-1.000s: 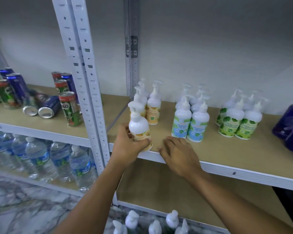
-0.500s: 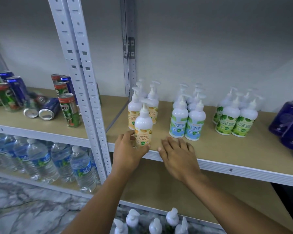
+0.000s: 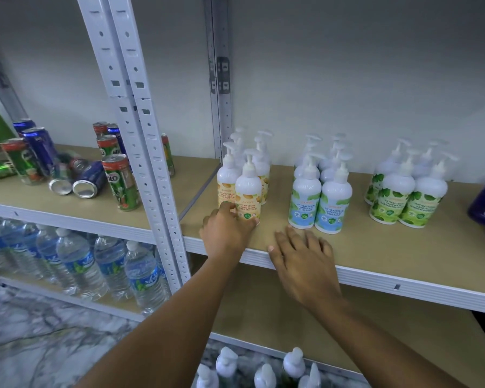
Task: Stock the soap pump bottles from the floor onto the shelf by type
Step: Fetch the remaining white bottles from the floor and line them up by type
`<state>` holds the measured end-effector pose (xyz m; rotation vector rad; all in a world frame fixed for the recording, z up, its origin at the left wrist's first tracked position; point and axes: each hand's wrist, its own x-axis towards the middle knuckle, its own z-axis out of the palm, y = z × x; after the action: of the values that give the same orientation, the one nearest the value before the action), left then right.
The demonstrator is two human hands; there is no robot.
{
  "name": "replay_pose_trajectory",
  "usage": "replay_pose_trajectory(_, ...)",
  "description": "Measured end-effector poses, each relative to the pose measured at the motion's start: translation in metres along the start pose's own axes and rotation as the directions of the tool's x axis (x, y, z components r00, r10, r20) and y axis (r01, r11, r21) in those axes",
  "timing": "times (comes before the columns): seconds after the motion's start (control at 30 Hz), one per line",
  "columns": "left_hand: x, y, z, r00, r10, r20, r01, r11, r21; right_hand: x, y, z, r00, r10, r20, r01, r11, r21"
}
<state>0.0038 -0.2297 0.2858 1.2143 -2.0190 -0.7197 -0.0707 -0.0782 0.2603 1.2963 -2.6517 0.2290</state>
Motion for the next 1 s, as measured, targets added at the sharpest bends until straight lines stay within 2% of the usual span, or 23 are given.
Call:
replay_pose_trajectory(0.33,0.01,0.013,0.017,0.997,-0.065,-0.035,0.069,0.991,0.115,-0.001,-0.002,0.003,0.999,0.015,-0.037,-0.014,1.0,0.005)
replay_pose_trajectory(0.63,0.007,0.011,0.019,0.998,-0.048,-0.049,0.055,0.985,0.161,-0.001,-0.001,0.003,0.999,0.019,-0.043,-0.018,1.0,0.005)
replay_pose_trajectory(0.8,-0.01,0.003,0.012,0.998,0.053,-0.035,-0.048,0.991,0.123,-0.003,0.002,-0.001,1.0,-0.004,-0.019,0.005,0.999,0.033)
replay_pose_trajectory(0.93,-0.041,-0.009,0.003,0.992,0.125,0.014,-0.126,0.985,0.116,-0.011,0.013,-0.002,0.999,-0.038,-0.033,0.044,0.982,0.183)
replay_pose_trajectory(1.0,-0.062,-0.015,-0.001,0.986,0.168,0.005,-0.167,0.979,0.118,-0.022,0.017,-0.001,0.996,-0.028,-0.086,0.049,0.967,0.25)
